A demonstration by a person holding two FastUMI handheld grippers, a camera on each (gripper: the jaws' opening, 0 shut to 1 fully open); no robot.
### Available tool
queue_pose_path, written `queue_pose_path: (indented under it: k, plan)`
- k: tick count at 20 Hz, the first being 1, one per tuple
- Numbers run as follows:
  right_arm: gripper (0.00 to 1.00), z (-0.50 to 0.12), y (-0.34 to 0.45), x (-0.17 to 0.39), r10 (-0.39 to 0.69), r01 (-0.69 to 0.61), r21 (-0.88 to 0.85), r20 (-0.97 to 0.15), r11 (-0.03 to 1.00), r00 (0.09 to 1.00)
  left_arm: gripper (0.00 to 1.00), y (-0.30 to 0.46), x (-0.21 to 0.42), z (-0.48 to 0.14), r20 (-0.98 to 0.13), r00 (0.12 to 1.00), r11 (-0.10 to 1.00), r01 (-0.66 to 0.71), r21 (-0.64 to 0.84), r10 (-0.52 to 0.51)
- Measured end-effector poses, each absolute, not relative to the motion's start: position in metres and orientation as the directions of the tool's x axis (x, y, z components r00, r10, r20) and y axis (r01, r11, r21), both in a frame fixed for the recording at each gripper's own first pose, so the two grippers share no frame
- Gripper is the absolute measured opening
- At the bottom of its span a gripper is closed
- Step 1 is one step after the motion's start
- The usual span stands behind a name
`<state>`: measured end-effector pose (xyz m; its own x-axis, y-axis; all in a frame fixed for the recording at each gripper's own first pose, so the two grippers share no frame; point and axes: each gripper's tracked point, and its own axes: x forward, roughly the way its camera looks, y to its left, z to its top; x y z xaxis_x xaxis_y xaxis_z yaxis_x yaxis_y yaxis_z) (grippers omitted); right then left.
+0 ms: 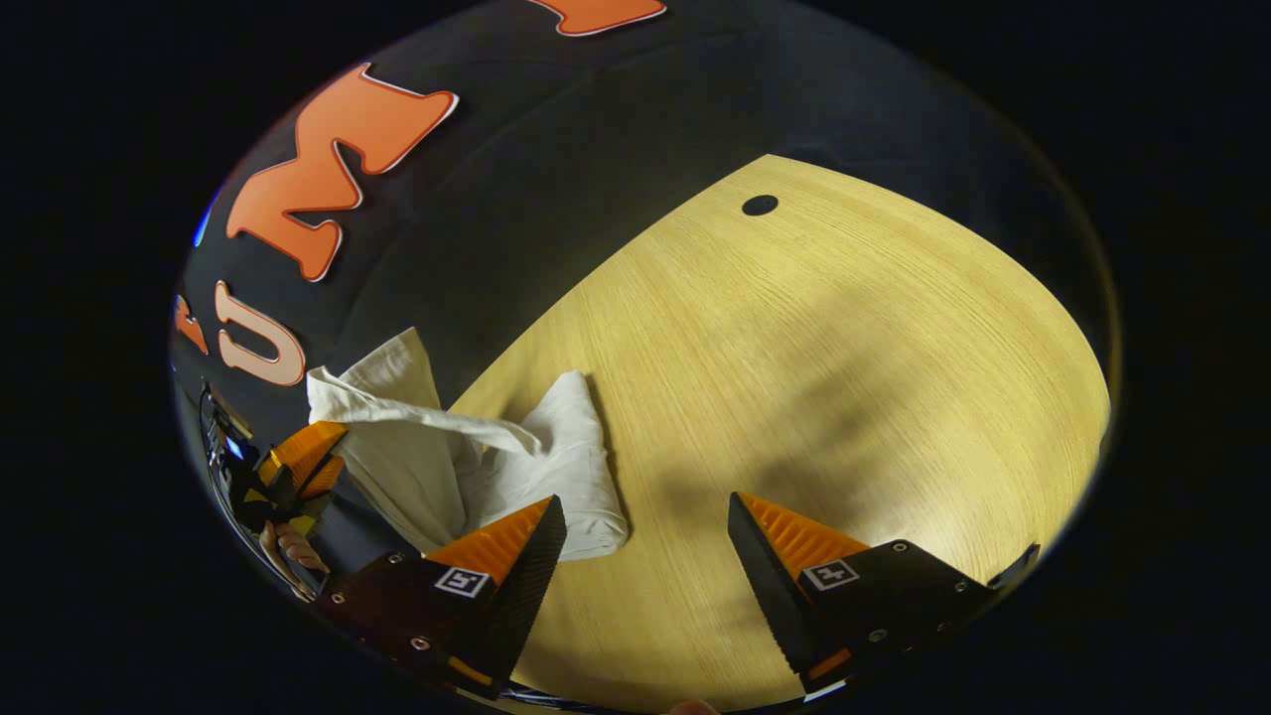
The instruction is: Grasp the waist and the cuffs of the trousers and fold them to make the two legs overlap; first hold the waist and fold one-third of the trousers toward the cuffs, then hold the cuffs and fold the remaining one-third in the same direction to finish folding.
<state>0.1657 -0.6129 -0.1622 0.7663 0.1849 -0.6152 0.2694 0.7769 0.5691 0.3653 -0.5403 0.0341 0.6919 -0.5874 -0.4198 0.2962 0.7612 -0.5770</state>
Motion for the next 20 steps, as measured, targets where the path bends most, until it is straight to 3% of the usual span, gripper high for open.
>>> queue_pose_path:
  k: [9, 14, 19, 20]
  plan:
    - [0.99, -0.180, -0.631, 0.157, 0.173, 0.312, 0.570, -0.641, 0.760, 0.748, 0.06, -0.611, 0.327, -0.062, -0.613, 0.548, 0.822, 0.361, -0.441, -0.570]
    - [0.98, -0.182, -0.626, 0.157, 0.185, 0.304, 0.567, -0.646, 0.766, 0.740, 0.08, -0.627, 0.312, -0.081, -0.641, 0.507, 0.817, 0.386, -0.429, -0.576]
    - [0.99, -0.177, -0.622, 0.157, 0.191, 0.286, 0.567, -0.637, 0.773, 0.747, 0.99, -0.615, 0.289, -0.097, -0.676, 0.501, 0.840, 0.381, -0.387, -0.540]
    - [0.98, -0.176, -0.621, 0.160, 0.182, 0.277, 0.548, -0.639, 0.789, 0.747, 1.00, -0.609, 0.285, -0.095, -0.675, 0.510, 0.843, 0.387, -0.373, -0.533]
